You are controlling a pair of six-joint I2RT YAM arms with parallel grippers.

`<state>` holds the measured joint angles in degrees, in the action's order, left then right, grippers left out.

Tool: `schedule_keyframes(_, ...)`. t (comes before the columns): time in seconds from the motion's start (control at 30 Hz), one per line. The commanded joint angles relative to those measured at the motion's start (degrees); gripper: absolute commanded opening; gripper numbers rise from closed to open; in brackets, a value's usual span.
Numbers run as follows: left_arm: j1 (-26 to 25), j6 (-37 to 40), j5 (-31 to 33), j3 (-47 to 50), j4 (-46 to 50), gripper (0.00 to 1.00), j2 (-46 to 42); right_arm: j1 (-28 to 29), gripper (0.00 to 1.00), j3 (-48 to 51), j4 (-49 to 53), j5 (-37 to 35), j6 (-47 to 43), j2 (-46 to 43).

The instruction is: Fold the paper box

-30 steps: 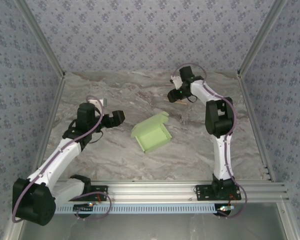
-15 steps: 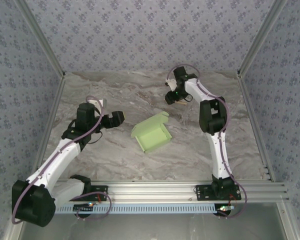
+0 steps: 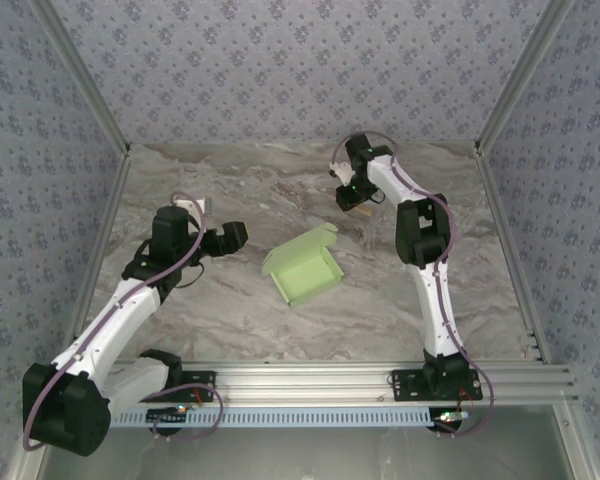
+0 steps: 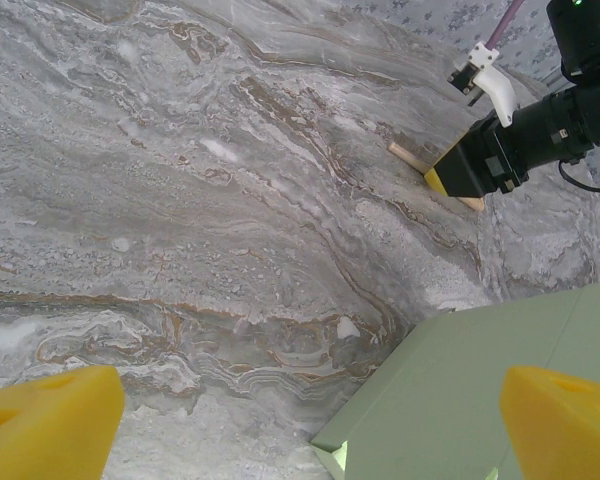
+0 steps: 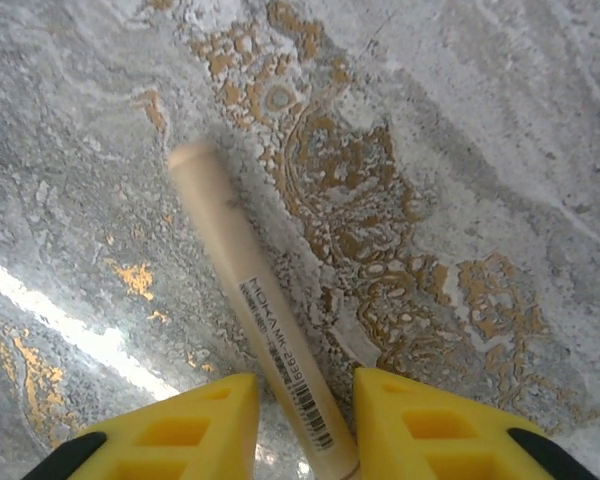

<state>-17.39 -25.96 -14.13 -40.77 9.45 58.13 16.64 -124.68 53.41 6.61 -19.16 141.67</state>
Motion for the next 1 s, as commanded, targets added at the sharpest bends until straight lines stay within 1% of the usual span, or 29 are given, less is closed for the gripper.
schedule_keyframes(0.0,-0.1,1.28,0.54,0.17,1.14,0.96,-1.48,1.03,0.28,-1.37,4.27,-4.08,-1.93,1.32)
schedule_keyframes(0.07,-0.1,1.35,0.66,0.26,1.36,0.96,-1.85,1.28,0.25,-1.09,4.61,-5.45,-2.1,1.27)
schedule_keyframes(0.27,-0.07,1.61,1.09,0.56,1.76,0.96,-2.45,1.28,0.17,0.62,3.82,-6.36,-0.61,-0.66)
schedule_keyframes(0.47,-0.1,1.63,0.96,0.99,1.57,0.96,-2.58,0.3,0.15,8.92,-1.57,-4.16,4.26,-9.4)
schedule_keyframes(0.57,-0.09,1.61,0.77,1.19,1.71,0.96,-2.92,-0.77,0.15,16.45,-4.93,-3.02,7.22,-16.68)
schedule_keyframes(0.63,-0.1,1.53,0.61,1.31,1.54,0.96,-3.11,-1.39,0.14,23.59,-8.2,-1.8,8.76,-23.28)
schedule_keyframes(0.73,-0.1,1.14,0.22,1.75,1.08,0.96,-3.02,-1.31,0.14,35.94,-14.27,-0.58,11.58,-35.35)
schedule_keyframes(0.8,-0.16,0.91,-0.28,1.99,0.91,0.96,-2.93,-0.96,0.14,44.36,-18.6,1.63,13.94,-44.4)
schedule_keyframes(0.83,-0.19,0.78,-0.5,2.13,0.87,0.96,-2.93,-0.35,0.14,48.65,-21.71,2.78,14.95,-49.15)
schedule_keyframes(0.9,-0.19,0.69,-0.6,2.47,0.92,0.96,-3.1,1.81,0.14,55.12,-24.39,3.47,16.11,-57.41)
schedule_keyframes(0.97,-0.19,0.55,-0.54,2.87,0.71,0.96,-3.28,5.73,0.15,60.34,-24.92,2.35,15.49,-64.37)
